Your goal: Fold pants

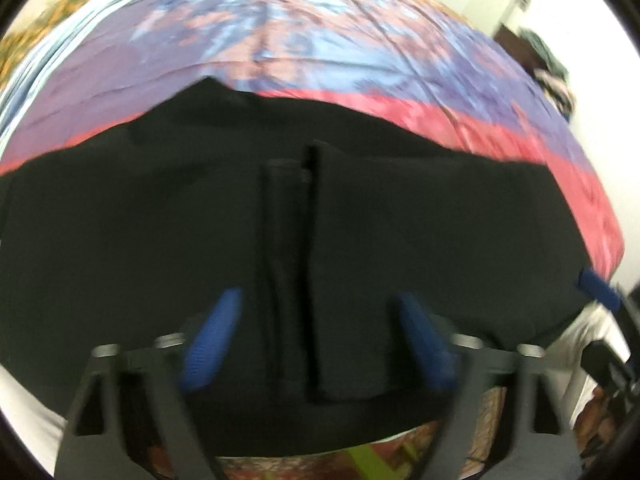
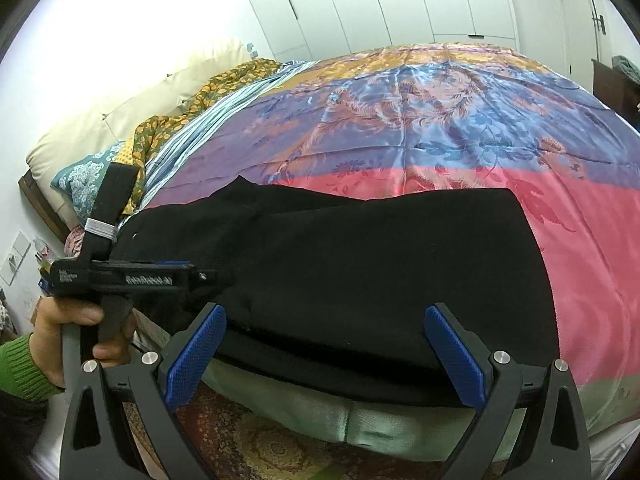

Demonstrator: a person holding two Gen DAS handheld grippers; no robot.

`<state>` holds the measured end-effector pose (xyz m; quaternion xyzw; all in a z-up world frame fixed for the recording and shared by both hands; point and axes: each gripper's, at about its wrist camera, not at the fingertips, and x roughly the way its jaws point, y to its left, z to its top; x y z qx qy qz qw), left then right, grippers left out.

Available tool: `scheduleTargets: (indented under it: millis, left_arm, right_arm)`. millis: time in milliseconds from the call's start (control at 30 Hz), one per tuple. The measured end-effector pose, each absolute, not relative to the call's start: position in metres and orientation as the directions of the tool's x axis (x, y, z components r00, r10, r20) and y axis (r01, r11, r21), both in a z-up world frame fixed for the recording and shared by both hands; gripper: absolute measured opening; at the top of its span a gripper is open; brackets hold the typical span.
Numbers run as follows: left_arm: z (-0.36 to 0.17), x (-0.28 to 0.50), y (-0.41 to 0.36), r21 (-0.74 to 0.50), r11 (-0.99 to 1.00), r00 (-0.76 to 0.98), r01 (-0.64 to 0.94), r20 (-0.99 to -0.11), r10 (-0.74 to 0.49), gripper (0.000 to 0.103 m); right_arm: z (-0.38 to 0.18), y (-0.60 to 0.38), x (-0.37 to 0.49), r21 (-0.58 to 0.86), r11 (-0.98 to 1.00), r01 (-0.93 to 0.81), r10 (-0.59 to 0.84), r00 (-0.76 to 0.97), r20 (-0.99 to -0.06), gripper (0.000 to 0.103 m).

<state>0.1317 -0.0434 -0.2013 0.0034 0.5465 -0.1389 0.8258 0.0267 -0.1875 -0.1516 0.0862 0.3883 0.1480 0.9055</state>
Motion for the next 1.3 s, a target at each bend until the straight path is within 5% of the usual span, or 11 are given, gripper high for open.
scheduleTargets:
  millis: [67,167,400,600,867,967,1067,1300]
  left_arm:
    - [-0.198,0.128,-0.051,-0.092,0.963,0.388,0.254,-0.902,-0.189,0.02]
    - [-0.187,0.125,-0.047,-0.103,0.964,0.406,0.245,-0.892,-0.199,0.009]
    - [-0.146,0.115,-0.018,-0.211,0.954,0.475,0.215,-0.831,-0.291,0.007]
    - [-0.197,0.125,0.004,-0.182,0.973,0.422,0.14,-0.878,-0.225,0.007]
    - [-0.197,0.122,-0.003,-0.153,0.972,0.448,0.178,-0.867,-0.218,0.009]
    - [-0.197,0.123,-0.003,-0.163,0.971,0.444,0.173,-0.867,-0.224,0.009]
    - [-0.197,0.121,-0.001,-0.169,0.969,0.441,0.18,-0.867,-0.233,0.011]
    - [-0.198,0.119,-0.002,-0.148,0.971,0.451,0.189,-0.865,-0.22,0.013]
  right_arm:
    - [-0.152,-0.188,0.028,0.271,0.942,-0.2,0.334,0.653,-0.679,0.099]
    - [-0.153,-0.188,0.028,0.271,0.942,-0.197,0.332,0.654,-0.68,0.099]
    - [-0.139,-0.2,0.021,0.25,0.954,-0.166,0.29,0.722,-0.628,0.099]
    - [-0.142,-0.208,0.024,0.266,0.954,-0.139,0.282,0.716,-0.639,0.099]
    - [-0.114,-0.235,0.04,0.315,0.935,-0.163,0.326,0.741,-0.587,0.099]
    - [-0.132,-0.229,0.054,0.367,0.886,-0.283,0.46,0.635,-0.621,0.099]
    - [-0.192,-0.232,0.07,0.398,0.897,-0.194,0.442,0.45,-0.776,0.098]
    - [-0.131,-0.231,0.087,0.371,0.898,-0.236,0.439,0.537,-0.72,0.097]
